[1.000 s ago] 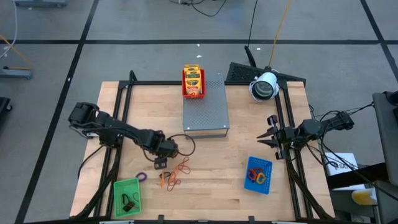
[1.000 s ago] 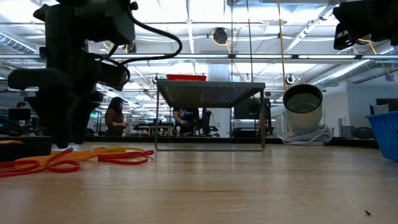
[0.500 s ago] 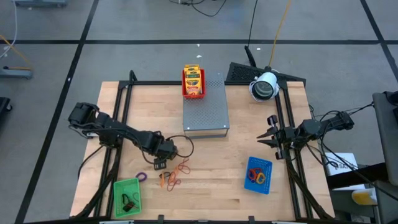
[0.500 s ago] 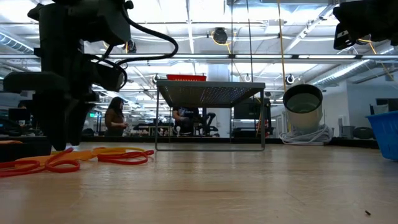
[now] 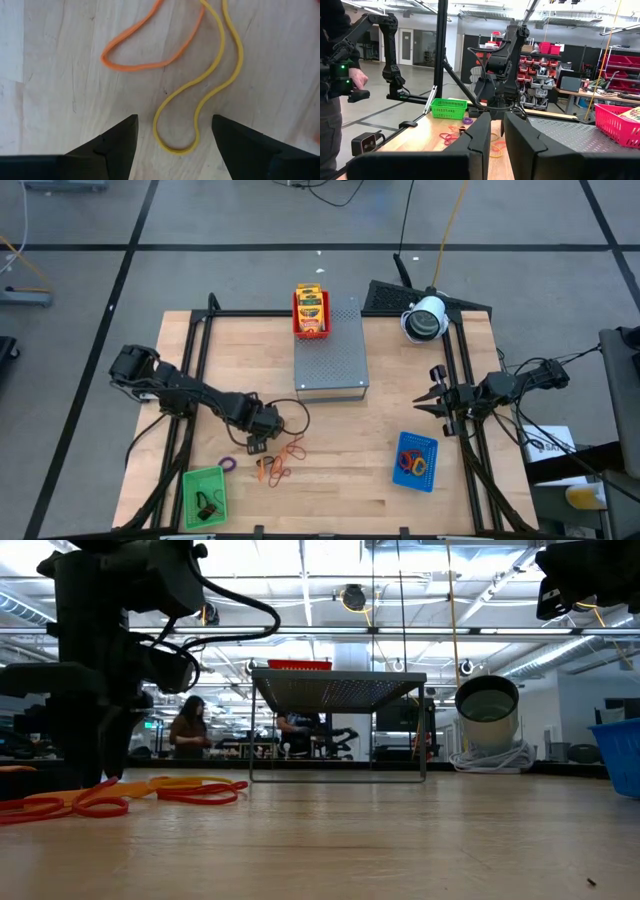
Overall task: Pick & Place Office Desk Supplies
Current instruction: Put the yellow rubber band into the green bin
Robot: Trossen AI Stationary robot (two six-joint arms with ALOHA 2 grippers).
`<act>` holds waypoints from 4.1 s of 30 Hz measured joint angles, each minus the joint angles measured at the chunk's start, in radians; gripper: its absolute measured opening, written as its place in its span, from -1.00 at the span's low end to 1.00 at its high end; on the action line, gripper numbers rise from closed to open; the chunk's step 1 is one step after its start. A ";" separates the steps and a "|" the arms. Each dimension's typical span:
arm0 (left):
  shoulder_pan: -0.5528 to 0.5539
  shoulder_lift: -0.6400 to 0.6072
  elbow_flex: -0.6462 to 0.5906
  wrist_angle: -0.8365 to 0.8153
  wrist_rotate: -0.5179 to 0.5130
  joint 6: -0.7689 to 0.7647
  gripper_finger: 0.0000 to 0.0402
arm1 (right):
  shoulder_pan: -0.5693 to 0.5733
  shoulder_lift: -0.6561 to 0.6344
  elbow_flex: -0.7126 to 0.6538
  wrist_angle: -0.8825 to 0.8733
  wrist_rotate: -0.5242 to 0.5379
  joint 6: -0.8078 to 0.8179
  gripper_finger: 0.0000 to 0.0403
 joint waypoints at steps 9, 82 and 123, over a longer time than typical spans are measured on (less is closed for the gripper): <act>-0.002 0.000 -0.004 0.005 0.003 -0.004 0.28 | 0.000 0.000 0.000 0.000 0.000 0.000 -0.78; 0.030 0.000 -0.034 0.080 0.037 -0.064 -0.96 | 0.000 0.000 0.000 0.000 0.000 0.000 -0.78; -0.039 -0.196 -0.026 -0.084 0.116 -0.284 -0.95 | 0.000 0.000 0.000 0.000 0.000 0.000 -0.78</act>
